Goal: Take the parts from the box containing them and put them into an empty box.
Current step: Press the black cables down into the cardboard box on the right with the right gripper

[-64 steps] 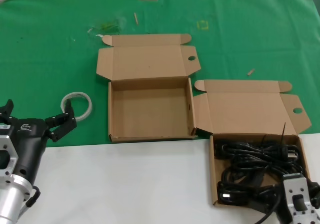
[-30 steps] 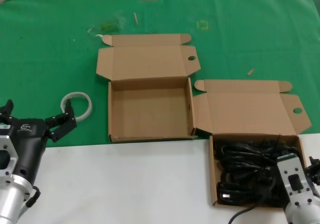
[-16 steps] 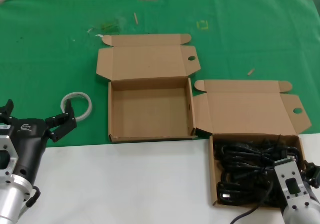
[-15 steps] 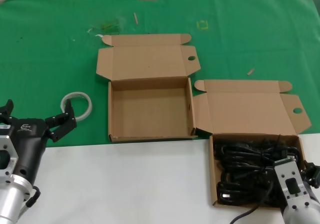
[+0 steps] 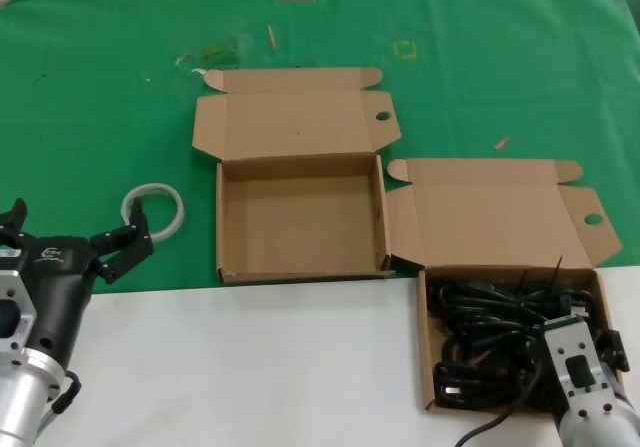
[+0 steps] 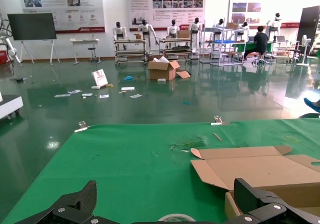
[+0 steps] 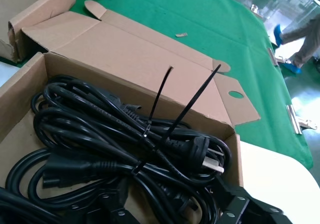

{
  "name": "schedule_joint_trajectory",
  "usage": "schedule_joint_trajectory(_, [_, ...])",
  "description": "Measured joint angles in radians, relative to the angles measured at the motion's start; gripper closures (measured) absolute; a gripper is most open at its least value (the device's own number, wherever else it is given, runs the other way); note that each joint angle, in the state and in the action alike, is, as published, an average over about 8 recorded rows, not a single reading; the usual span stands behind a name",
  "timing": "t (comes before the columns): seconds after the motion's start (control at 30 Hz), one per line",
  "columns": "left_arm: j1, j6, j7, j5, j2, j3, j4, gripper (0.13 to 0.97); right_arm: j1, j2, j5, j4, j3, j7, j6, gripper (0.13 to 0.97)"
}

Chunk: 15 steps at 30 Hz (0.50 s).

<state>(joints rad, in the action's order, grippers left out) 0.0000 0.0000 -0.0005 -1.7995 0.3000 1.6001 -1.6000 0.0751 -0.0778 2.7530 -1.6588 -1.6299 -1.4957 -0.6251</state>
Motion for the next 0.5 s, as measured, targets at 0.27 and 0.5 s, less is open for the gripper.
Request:
schedule_joint_trajectory(0.27, [0.0,0.0,0.0,0.0,0.0,0.0,0.0,0.132,0.001,0.0,0.0,0.004,-0.003,0.015,0.007,0.533])
schedule_joint_trajectory(0.5, [0.0,0.0,0.0,0.0,0.0,0.0,0.0,0.132,0.001,0.0,0.0,-0.001,-0.006,0.024,0.007,0.66])
